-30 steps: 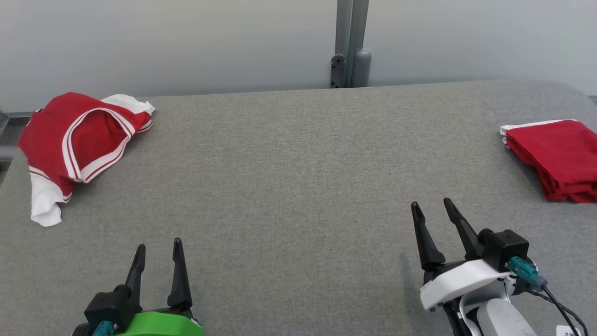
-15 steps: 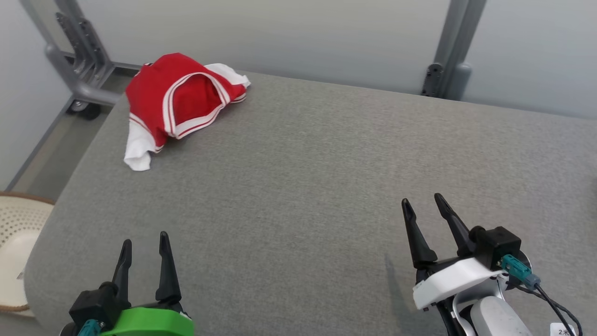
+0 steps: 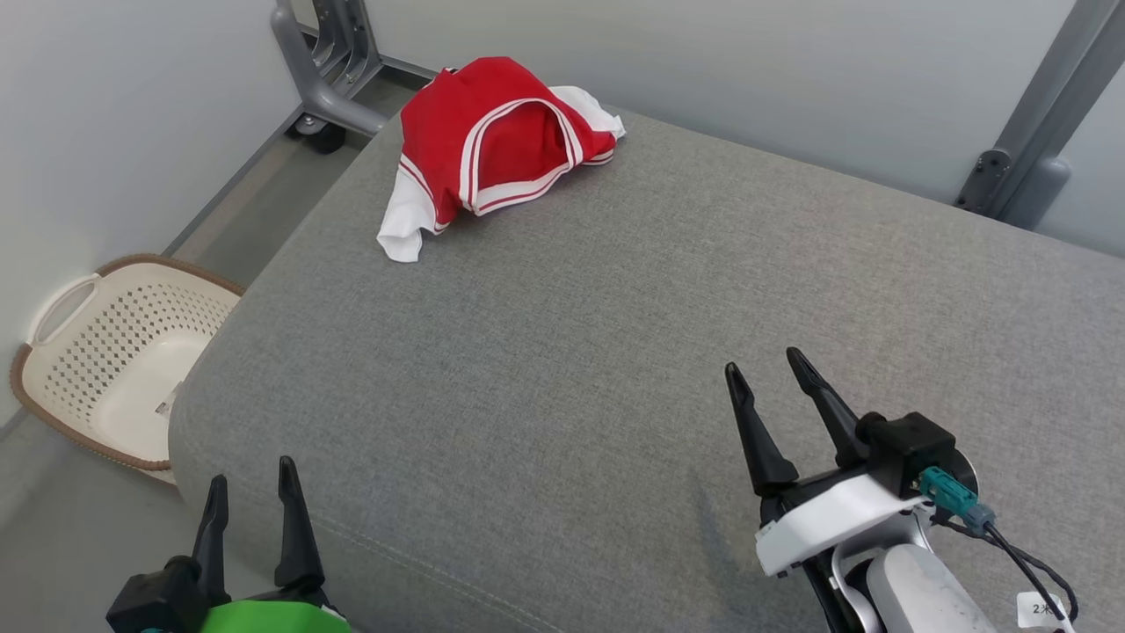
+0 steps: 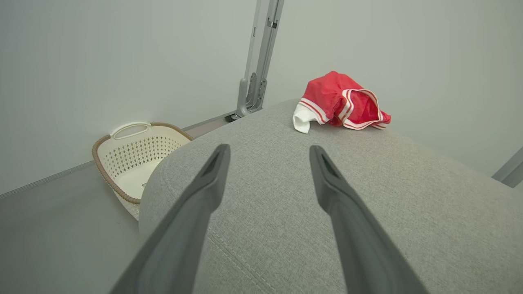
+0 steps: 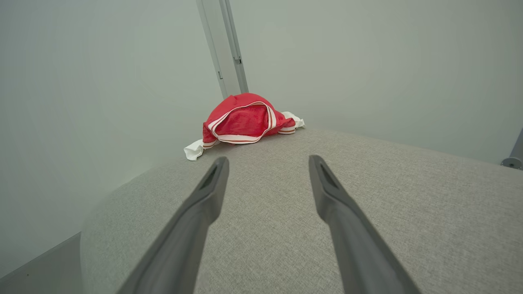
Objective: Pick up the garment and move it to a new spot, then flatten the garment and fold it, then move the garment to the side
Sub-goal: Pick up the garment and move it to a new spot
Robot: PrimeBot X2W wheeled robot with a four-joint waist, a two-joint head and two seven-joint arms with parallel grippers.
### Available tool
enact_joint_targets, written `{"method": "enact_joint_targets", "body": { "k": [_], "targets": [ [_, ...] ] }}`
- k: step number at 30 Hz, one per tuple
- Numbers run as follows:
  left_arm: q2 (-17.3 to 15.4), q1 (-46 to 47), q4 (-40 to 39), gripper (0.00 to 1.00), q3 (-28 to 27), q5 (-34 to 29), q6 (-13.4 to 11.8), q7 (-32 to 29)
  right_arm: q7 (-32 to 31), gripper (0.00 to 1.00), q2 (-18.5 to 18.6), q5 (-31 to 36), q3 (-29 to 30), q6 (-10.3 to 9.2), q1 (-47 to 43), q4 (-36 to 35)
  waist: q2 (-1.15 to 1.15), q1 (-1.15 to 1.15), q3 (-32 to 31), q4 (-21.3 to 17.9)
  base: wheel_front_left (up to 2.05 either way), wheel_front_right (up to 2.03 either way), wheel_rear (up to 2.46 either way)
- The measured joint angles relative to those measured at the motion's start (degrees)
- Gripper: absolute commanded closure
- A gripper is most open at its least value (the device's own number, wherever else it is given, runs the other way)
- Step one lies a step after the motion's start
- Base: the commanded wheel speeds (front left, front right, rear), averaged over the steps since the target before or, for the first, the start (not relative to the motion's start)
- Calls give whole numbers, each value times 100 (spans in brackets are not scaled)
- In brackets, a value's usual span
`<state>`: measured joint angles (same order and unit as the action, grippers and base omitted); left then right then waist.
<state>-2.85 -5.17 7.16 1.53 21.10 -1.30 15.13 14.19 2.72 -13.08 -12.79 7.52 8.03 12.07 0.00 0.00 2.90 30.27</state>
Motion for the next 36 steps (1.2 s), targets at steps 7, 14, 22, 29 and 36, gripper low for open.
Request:
{"method": "enact_joint_targets", "body": {
  "k": [7,14,22,29,36],
  "targets": [
    [-26,216,76,0,-144,-287,121,1,-149,0,2,272,89,0,6,-148,0,0,238,-99,0,0,0],
    [-520,1344,515,0,-271,-658,353,0,-355,0,2,533,46,0,200,-405,0,0,614,-438,0,0,0],
    [-1105,2991,1856,0,-87,-757,643,-361,-609,0,19,864,109,0,335,-775,0,0,1107,-972,0,0,0],
    [-1180,4016,3252,0,31,-498,792,-438,-838,0,171,980,267,0,344,-1258,0,0,1663,-1354,0,0,0],
    [-1202,4791,4120,0,97,-407,791,-190,-1015,0,275,1021,367,0,362,-1688,0,0,2215,-1627,0,0,0]
  ]
}}
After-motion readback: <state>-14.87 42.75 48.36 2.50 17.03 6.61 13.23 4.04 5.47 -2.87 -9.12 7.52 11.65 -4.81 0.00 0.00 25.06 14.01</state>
